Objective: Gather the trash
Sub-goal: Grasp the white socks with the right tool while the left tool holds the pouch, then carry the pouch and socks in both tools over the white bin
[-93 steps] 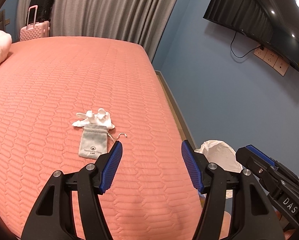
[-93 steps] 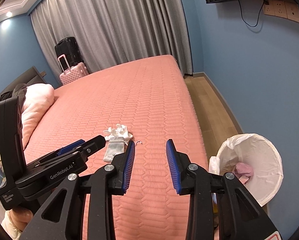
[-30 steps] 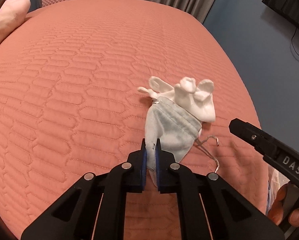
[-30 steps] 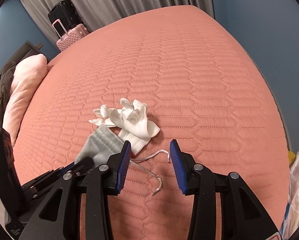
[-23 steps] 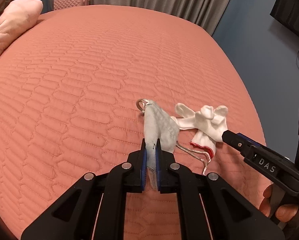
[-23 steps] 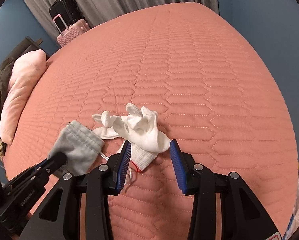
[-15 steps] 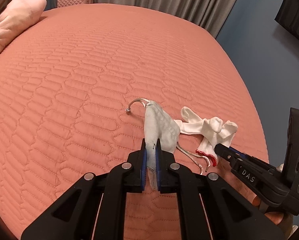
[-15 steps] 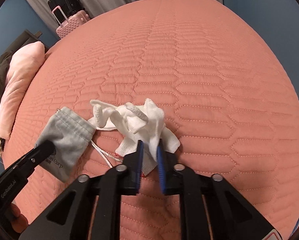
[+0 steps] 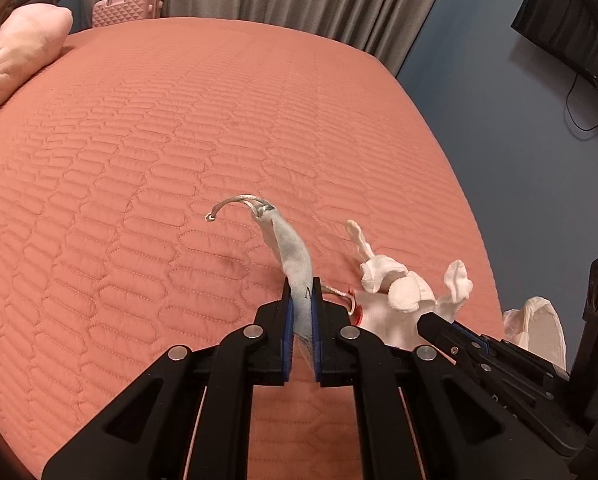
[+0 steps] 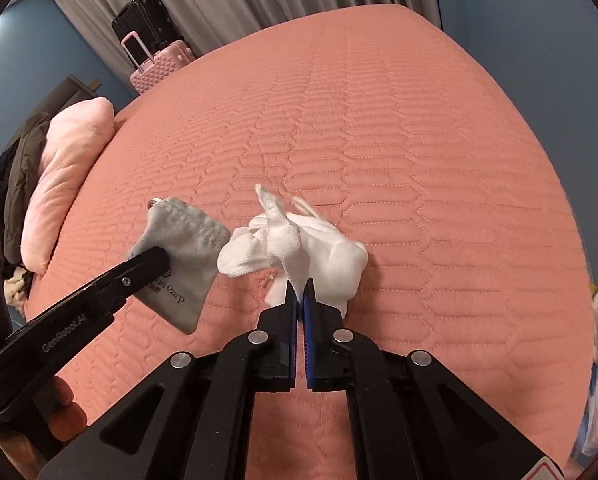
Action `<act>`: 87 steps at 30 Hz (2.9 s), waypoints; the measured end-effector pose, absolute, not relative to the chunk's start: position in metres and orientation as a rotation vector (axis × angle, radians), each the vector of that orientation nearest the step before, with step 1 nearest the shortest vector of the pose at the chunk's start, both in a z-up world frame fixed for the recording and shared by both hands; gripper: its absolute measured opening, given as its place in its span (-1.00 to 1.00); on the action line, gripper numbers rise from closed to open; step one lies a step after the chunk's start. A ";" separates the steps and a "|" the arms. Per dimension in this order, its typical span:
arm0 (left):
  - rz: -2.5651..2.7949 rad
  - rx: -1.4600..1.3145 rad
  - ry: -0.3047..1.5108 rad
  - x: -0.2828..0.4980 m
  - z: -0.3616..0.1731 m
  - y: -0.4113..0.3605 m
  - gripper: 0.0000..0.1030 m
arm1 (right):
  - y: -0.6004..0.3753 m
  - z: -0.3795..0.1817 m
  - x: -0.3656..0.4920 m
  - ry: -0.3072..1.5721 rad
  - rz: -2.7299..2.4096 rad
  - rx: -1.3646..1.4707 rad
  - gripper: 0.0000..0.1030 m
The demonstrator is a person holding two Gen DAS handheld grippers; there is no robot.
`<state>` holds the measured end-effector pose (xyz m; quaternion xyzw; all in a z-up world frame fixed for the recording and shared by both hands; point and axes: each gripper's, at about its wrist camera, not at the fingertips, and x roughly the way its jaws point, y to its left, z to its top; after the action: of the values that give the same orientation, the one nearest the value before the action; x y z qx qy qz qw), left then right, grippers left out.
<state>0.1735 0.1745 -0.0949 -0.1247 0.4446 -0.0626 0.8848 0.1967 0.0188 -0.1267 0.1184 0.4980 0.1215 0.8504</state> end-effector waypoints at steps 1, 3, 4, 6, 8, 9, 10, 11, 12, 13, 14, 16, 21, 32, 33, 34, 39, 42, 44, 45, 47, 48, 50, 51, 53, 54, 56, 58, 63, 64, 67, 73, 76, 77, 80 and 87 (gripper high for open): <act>-0.138 -0.258 0.920 0.168 -0.090 0.171 -0.86 | 0.014 -0.118 0.188 1.035 0.254 0.257 -0.95; -0.154 -0.250 0.907 0.158 -0.080 0.163 -0.86 | 0.005 -0.104 0.175 1.013 0.249 0.262 -0.95; -0.161 -0.244 0.900 0.158 -0.076 0.160 -0.86 | 0.000 -0.095 0.166 0.997 0.245 0.267 -0.95; -0.179 -0.233 0.881 0.148 -0.065 0.153 -0.86 | -0.011 -0.081 0.154 0.972 0.238 0.275 -0.95; -0.196 -0.218 0.860 0.139 -0.052 0.143 -0.86 | -0.023 -0.066 0.138 0.943 0.231 0.279 -0.95; -0.205 -0.210 0.851 0.134 -0.046 0.139 -0.86 | -0.028 -0.059 0.131 0.929 0.226 0.282 -0.95; -0.214 -0.202 0.841 0.130 -0.041 0.134 -0.86 | -0.032 -0.053 0.126 0.918 0.222 0.284 -0.95; -0.223 -0.196 0.832 0.125 -0.035 0.130 -0.86 | -0.037 -0.047 0.119 0.904 0.217 0.287 -0.95; -0.232 -0.189 0.822 0.121 -0.030 0.125 -0.86 | -0.041 -0.041 0.115 0.893 0.213 0.290 -0.95; -0.240 -0.182 0.813 0.117 -0.025 0.121 -0.86 | -0.046 -0.034 0.108 0.878 0.209 0.294 -0.95; -0.248 -0.175 0.804 0.113 -0.020 0.116 -0.86 | -0.050 -0.027 0.104 0.865 0.206 0.295 -0.95; -0.263 -0.161 0.788 0.107 -0.011 0.106 -0.86 | -0.059 -0.014 0.093 0.838 0.198 0.297 -0.95; -0.301 -0.130 0.746 0.093 0.009 0.083 -0.86 | -0.077 0.016 0.071 0.778 0.176 0.300 -0.95; -0.374 -0.061 0.681 0.064 0.033 0.037 -0.86 | -0.128 0.060 0.031 0.670 0.113 0.333 -0.95; -0.381 -0.054 0.678 0.063 0.035 0.033 -0.86 | -0.134 0.064 0.028 0.662 0.107 0.337 -0.95; -0.386 -0.047 0.674 0.061 0.036 0.028 -0.86 | -0.138 0.066 0.025 0.655 0.101 0.340 -0.95; -0.422 -0.010 0.660 0.052 0.042 0.005 -0.86 | -0.162 0.075 0.014 0.628 0.072 0.360 -0.95; -0.446 0.008 0.651 0.049 0.047 -0.010 -0.86 | -0.175 0.077 0.007 0.612 0.054 0.369 -0.95; -0.460 0.023 0.647 0.047 0.048 -0.019 -0.86 | -0.185 0.078 0.002 0.604 0.037 0.376 -0.95; -0.467 0.029 0.645 0.047 0.049 -0.024 -0.86 | -0.189 0.078 0.000 0.601 0.029 0.381 -0.95; -0.484 0.039 0.644 0.046 0.050 -0.033 -0.86 | -0.201 0.078 -0.005 0.595 0.011 0.391 -0.95; -0.492 0.045 0.643 0.045 0.051 -0.038 -0.86 | -0.206 0.078 -0.007 0.592 0.002 0.394 -0.95; -0.510 0.055 0.641 0.045 0.051 -0.047 -0.86 | -0.215 0.077 -0.011 0.589 -0.013 0.399 -0.95; -0.518 0.058 0.641 0.045 0.052 -0.051 -0.85 | -0.220 0.077 -0.013 0.588 -0.023 0.401 -0.95; -0.535 0.065 0.644 0.045 0.052 -0.061 -0.85 | -0.227 0.077 -0.015 0.584 -0.039 0.405 -0.95; -0.544 0.070 0.646 0.045 0.052 -0.066 -0.85 | -0.232 0.076 -0.016 0.581 -0.047 0.409 -0.95; -0.566 0.080 0.650 0.046 0.052 -0.075 -0.85 | -0.240 0.075 -0.016 0.580 -0.062 0.416 -0.95; -0.586 0.091 0.655 0.046 0.050 -0.083 -0.85 | -0.248 0.073 -0.016 0.580 -0.078 0.420 -0.95; -0.625 0.097 0.672 0.051 0.049 -0.104 -0.85 | -0.265 0.067 -0.016 0.586 -0.111 0.431 -0.95; -0.631 0.098 0.674 0.052 0.049 -0.107 -0.85 | -0.269 0.065 -0.016 0.588 -0.116 0.433 -0.95; -0.646 0.105 0.676 0.055 0.049 -0.118 -0.85 | -0.278 0.061 -0.015 0.592 -0.134 0.437 -0.95; -0.674 0.112 0.688 0.062 0.046 -0.133 -0.82 | -0.291 0.055 -0.007 0.604 -0.156 0.437 -0.95; -0.679 0.102 0.707 0.069 0.044 -0.138 -0.80 | -0.292 0.052 -0.002 0.613 -0.163 0.432 -0.95; -0.678 0.098 0.716 0.071 0.042 -0.139 -0.79 | -0.293 0.052 0.001 0.616 -0.166 0.430 -0.95; -0.668 0.087 0.726 0.077 0.039 -0.141 -0.68 | -0.295 0.050 0.008 0.623 -0.170 0.426 -0.93; -0.626 0.056 0.704 0.081 0.040 -0.133 -0.02 | -0.292 0.049 0.019 0.629 -0.181 0.404 -0.83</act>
<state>0.0812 -0.1335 0.0402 0.0271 0.3389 -0.3016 0.8907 0.0186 -0.2921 0.0487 0.1973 0.3066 -0.0885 0.9270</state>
